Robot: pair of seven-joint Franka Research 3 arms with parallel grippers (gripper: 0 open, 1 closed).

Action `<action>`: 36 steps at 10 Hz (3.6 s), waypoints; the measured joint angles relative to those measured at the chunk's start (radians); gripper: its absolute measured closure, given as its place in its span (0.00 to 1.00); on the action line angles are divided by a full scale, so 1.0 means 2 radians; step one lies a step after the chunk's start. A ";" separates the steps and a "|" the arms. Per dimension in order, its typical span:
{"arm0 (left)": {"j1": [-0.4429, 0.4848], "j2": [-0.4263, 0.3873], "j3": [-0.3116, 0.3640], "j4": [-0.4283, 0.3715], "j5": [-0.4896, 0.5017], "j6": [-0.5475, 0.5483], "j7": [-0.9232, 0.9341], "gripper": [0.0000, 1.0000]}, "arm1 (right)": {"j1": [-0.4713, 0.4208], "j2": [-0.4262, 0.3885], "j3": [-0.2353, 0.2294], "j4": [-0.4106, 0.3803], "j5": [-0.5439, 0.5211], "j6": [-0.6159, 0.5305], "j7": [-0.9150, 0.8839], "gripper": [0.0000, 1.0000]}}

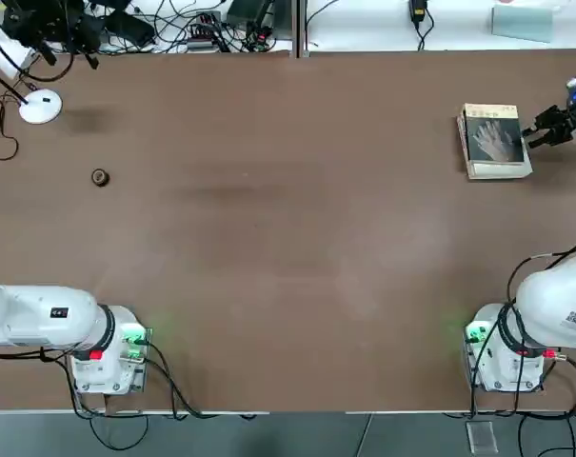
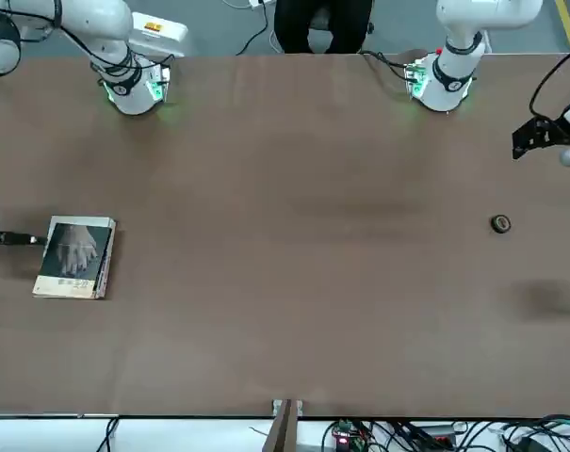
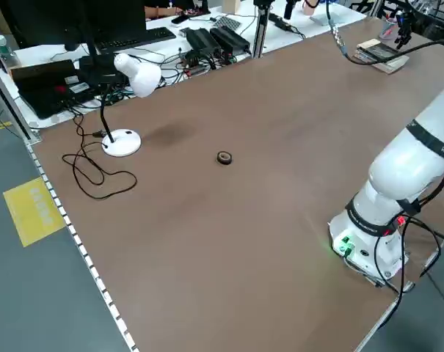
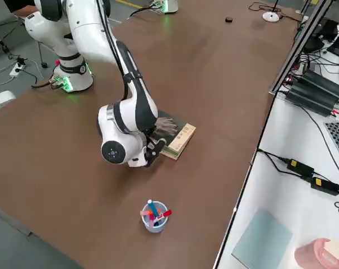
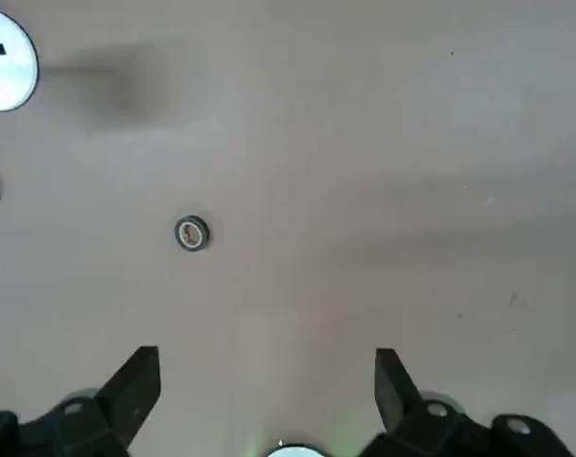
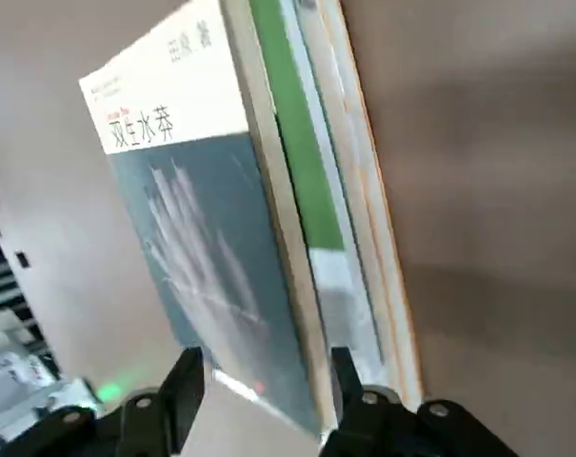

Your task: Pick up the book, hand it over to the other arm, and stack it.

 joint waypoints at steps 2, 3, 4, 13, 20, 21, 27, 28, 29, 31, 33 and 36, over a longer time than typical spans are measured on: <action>0.000 0.000 0.000 0.000 0.000 0.000 0.000 0.00 | -0.001 -0.001 -0.001 0.010 0.000 -0.017 0.032 0.35; 0.000 0.000 0.000 0.000 0.000 0.000 0.000 0.00 | 0.000 -0.002 0.000 0.015 0.000 -0.021 0.038 0.35; 0.000 0.000 0.000 0.000 0.000 -0.001 0.000 0.00 | 0.002 -0.002 0.000 0.018 0.000 -0.023 0.041 0.34; 0.006 0.000 0.002 0.002 -0.017 -0.001 -0.017 0.00 | 0.143 -0.051 -0.007 0.028 -0.102 0.075 0.148 0.17; 0.006 0.001 0.002 0.012 -0.017 -0.001 -0.017 0.00 | 0.215 -0.131 0.005 -0.015 -0.261 0.179 0.172 0.00; 0.006 0.001 0.002 0.013 -0.017 -0.001 -0.017 0.00 | 0.215 -0.142 0.016 -0.017 -0.281 0.179 0.193 0.00; 0.006 0.009 0.001 0.025 -0.017 -0.001 -0.017 0.00 | 0.211 -0.198 0.085 -0.039 -0.348 0.179 0.300 0.00; 0.006 0.012 0.000 0.030 -0.017 -0.001 -0.017 0.00 | 0.207 -0.206 0.095 -0.039 -0.354 0.177 0.307 0.00; 0.006 0.015 0.000 0.033 -0.017 -0.001 -0.017 0.00 | 0.202 -0.215 0.105 -0.039 -0.360 0.173 0.311 0.00; 0.006 0.018 -0.001 0.038 -0.017 -0.001 -0.017 0.00 | 0.193 -0.237 0.121 -0.039 -0.367 0.158 0.314 0.00; 0.006 0.019 -0.001 0.042 -0.017 -0.001 -0.017 0.00 | 0.190 -0.258 0.125 -0.039 -0.370 0.143 0.307 0.00; 0.006 0.020 -0.001 0.050 -0.017 -0.001 -0.017 0.00 | 0.187 -0.292 0.127 -0.047 -0.372 0.127 0.273 0.00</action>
